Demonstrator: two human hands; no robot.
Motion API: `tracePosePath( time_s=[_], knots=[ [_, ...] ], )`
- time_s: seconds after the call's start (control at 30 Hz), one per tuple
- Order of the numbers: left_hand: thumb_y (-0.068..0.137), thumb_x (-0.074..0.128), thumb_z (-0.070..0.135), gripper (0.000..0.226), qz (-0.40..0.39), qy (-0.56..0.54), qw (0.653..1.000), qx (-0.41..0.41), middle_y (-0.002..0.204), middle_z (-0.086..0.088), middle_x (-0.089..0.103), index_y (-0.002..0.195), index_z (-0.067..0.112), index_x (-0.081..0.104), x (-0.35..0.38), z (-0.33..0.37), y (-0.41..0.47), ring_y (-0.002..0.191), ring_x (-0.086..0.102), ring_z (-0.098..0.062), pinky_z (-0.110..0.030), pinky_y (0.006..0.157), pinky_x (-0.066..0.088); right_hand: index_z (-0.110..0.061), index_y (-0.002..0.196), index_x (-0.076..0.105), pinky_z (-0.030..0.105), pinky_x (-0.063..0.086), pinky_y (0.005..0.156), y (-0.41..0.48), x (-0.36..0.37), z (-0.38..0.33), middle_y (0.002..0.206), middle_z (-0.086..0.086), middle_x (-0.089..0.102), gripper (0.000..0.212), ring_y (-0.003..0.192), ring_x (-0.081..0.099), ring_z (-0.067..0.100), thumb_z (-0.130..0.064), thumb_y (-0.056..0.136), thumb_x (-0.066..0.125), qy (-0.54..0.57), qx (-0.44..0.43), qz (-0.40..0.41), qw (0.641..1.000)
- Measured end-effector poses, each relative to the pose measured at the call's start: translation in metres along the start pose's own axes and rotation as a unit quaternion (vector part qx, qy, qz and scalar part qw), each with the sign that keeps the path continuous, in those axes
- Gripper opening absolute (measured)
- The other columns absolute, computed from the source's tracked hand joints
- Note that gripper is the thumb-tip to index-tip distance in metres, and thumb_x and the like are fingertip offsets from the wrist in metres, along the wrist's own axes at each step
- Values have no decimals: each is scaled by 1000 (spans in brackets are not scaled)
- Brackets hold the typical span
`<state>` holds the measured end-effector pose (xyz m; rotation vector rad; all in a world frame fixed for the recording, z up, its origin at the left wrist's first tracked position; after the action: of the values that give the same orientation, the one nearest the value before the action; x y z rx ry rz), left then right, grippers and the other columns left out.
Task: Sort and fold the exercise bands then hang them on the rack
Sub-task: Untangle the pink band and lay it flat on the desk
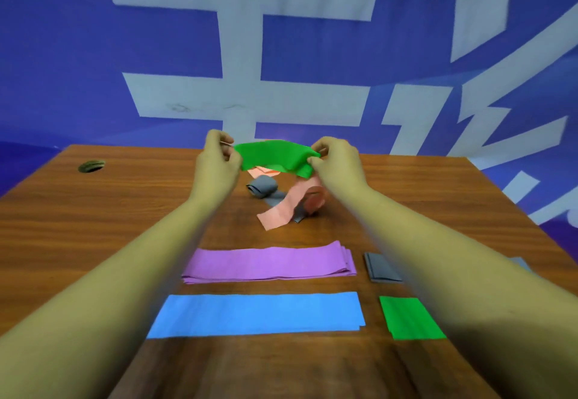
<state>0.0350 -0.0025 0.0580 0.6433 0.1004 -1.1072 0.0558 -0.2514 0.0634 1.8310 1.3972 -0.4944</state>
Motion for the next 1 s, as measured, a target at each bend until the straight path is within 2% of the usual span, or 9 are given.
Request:
tracePosePath(
  time_s=[0.13,0.23,0.3,0.4,0.47,0.57,0.7,0.87,1.0],
  knots=[
    [92,52,6,19,-60,-39,993,91,86,7,55,109,15,50,-3,77,-4,74,57,-11,-13,66,43,-16,123,64,29,46,94,-12,-21,-18,124,3,65,42,112,61,18,-17,82,71,28,-12,-39,999],
    [92,55,10,16,-139,-2,976,168,93,5,61,104,19,52,3,126,-18,84,59,-13,-11,69,41,-19,133,56,31,53,68,-27,-39,-53,125,-2,62,55,75,63,13,-19,82,76,200,-31,-106,974],
    [91,58,15,13,-151,4,969,196,93,6,63,101,20,52,-4,150,-22,86,58,-9,-13,68,41,-19,128,61,31,48,58,-32,-60,-73,118,-2,66,46,64,58,12,-17,84,75,284,-30,-140,948],
    [90,60,18,15,-140,-29,971,190,91,6,61,103,18,53,-24,179,-20,81,55,-8,-12,65,39,-15,105,73,29,44,59,-35,-94,-99,88,-6,71,21,68,55,12,-21,85,74,296,-55,-151,942],
    [88,61,18,17,-137,-44,973,179,90,3,61,103,18,52,-36,198,-17,76,53,-8,-13,64,40,-13,102,74,29,42,57,-39,-110,-115,77,-7,68,21,68,53,14,-24,84,75,322,-67,-156,932],
    [87,65,18,20,-149,-32,973,172,89,-1,66,102,20,52,-52,222,-16,73,54,-9,-14,63,43,-13,104,72,28,43,58,-48,-134,-140,80,-2,69,27,68,56,13,-27,81,78,311,-102,-142,934],
    [87,63,14,23,-159,-53,974,150,90,-5,71,108,16,52,-71,245,-17,76,60,-11,-28,69,47,-4,105,71,7,43,59,-57,-161,-160,91,2,73,22,70,63,-5,-9,84,74,285,-133,-134,940],
    [85,69,21,26,-169,-112,970,130,80,7,70,107,15,58,-85,256,-22,71,58,-6,-25,64,42,-3,97,71,6,41,54,-64,-183,-167,77,0,67,12,59,59,-6,-6,88,65,285,-116,-95,947],
    [78,69,41,32,-223,-115,960,126,93,5,72,102,20,65,-79,257,-38,90,67,-13,-32,78,50,-11,89,71,24,47,66,-68,-194,-165,80,5,69,10,74,62,13,-9,90,60,345,-85,-67,932]
  ],
)
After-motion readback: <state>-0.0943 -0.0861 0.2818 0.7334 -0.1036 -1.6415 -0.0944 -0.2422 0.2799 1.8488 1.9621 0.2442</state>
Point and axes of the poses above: each hand's wrist, its own y-axis towards the middle knuckle, its own x-axis out of the palm, z = x × y, the point moved 9 cm from there along y, towards the middle knuckle
